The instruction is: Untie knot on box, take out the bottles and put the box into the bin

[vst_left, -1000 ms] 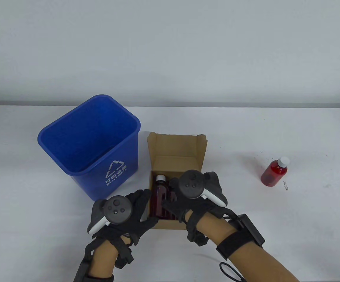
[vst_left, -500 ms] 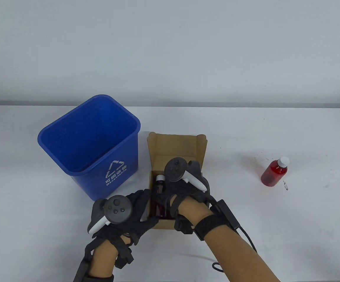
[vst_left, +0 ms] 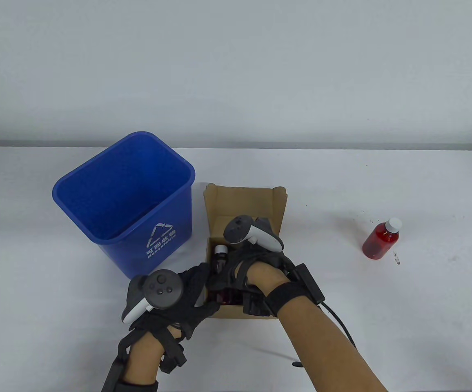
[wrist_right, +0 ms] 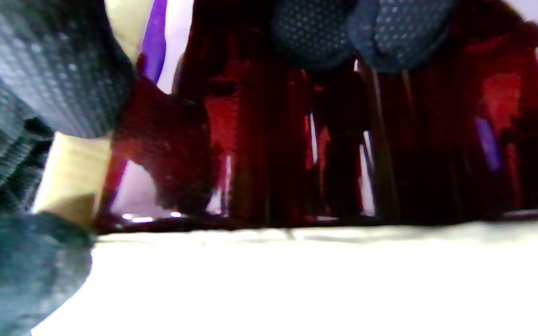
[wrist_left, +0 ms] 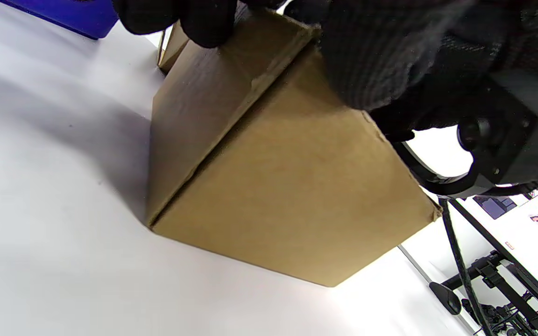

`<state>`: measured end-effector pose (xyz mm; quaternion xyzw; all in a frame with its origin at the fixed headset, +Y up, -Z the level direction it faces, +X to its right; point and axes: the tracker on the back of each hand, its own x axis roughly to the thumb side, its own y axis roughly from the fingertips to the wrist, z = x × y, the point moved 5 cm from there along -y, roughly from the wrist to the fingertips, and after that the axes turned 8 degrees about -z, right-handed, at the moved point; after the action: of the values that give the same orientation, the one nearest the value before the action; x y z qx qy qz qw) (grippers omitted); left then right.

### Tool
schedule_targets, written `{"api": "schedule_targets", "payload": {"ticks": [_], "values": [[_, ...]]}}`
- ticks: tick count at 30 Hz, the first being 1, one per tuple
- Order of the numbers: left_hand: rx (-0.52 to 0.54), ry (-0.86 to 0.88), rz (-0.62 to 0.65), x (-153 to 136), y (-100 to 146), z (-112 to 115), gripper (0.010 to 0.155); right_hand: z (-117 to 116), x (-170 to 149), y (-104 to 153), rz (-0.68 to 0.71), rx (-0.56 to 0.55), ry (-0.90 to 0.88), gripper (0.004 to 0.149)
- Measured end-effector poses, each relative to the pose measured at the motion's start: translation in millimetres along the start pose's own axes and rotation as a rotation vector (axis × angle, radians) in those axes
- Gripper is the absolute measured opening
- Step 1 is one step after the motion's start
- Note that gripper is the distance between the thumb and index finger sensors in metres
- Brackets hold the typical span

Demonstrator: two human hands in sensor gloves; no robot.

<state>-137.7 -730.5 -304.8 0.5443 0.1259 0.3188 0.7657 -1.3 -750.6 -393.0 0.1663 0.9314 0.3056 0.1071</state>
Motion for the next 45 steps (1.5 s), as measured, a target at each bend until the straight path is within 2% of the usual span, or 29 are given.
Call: {"api": "schedule_targets", "payload": {"ticks": [8,10,18,22,27,33,39,45], "values": [[-0.009,0.031,0.03,1.4,-1.3,-0.2,0.092,3.8,-4.0,-1.3,0.044,0.055,-0.122,0.099],[0.004,0.023,0.022,0.3,-1.4,-1.7,0.094,-0.1,-0.4,0.9,0.086,0.101,-0.142,0.09],[0.017,0.021,0.02,-0.8,-0.7,-3.0,0.095,0.5,-2.9,11.5,0.088,0.025,-0.192,0.088],[0.017,-0.002,0.015,2.9,-0.4,0.5,0.098,6.7,-1.9,23.0,0.165,-0.042,-0.34,0.082],[0.021,-0.024,0.017,5.1,0.5,2.3,0.1,14.1,4.7,42.0,0.208,-0.117,-0.26,0.081],[0.009,-0.021,0.012,4.5,1.6,2.4,0.093,29.1,4.8,73.2,0.239,-0.222,-0.208,0.081],[0.016,-0.001,0.004,0.3,2.8,-1.2,0.088,60.7,-18.2,110.0,0.256,-0.376,-0.221,0.081],[0.062,-0.016,0.016,1.5,5.4,-7.5,0.081,97.0,-60.7,143.9,0.224,-0.594,-0.241,0.081]]}}
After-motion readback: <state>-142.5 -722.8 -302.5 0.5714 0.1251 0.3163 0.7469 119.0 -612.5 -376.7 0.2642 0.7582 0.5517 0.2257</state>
